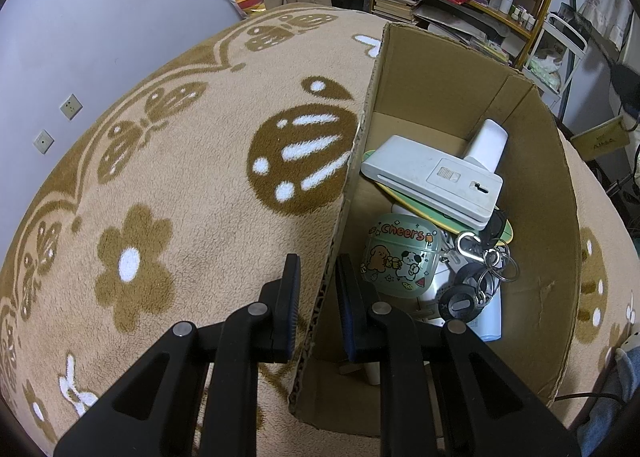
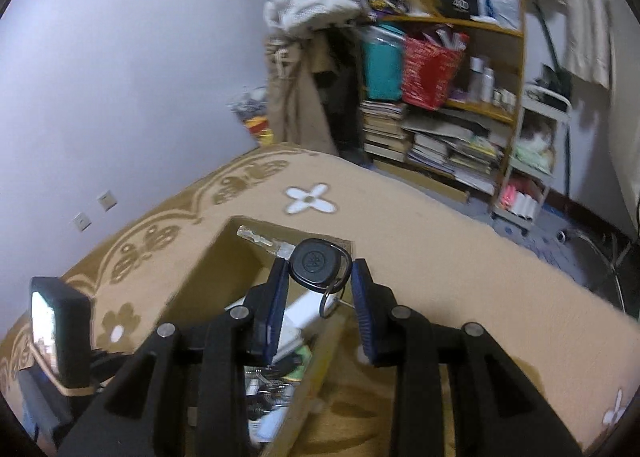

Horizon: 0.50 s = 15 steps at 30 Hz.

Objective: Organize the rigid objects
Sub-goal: 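Carry the key fob into the box and open the right tool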

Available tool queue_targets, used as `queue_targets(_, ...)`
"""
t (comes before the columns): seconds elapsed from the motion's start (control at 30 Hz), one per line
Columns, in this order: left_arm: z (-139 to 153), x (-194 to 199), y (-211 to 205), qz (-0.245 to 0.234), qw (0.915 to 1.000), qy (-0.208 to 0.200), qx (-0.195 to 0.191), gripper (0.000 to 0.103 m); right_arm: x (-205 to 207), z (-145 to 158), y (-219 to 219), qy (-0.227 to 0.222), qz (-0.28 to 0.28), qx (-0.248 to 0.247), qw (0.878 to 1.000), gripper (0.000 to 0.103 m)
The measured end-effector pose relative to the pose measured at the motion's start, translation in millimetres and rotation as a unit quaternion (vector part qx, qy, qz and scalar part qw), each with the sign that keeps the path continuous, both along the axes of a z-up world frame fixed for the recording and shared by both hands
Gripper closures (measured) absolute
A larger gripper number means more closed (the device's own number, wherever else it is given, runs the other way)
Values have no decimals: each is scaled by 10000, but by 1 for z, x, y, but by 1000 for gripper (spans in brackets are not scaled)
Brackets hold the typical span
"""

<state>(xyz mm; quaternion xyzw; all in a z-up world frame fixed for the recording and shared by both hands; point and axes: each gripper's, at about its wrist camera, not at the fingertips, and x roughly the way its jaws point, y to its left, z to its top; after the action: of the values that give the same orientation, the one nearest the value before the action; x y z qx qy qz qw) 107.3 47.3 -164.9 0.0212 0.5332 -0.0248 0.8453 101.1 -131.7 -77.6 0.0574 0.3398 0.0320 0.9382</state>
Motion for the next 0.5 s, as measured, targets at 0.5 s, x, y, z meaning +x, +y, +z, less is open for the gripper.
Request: queue_targets(0.5,0,-1,-3,0,10000,1,1,85,8,-42,20,527,299,21,9982,69)
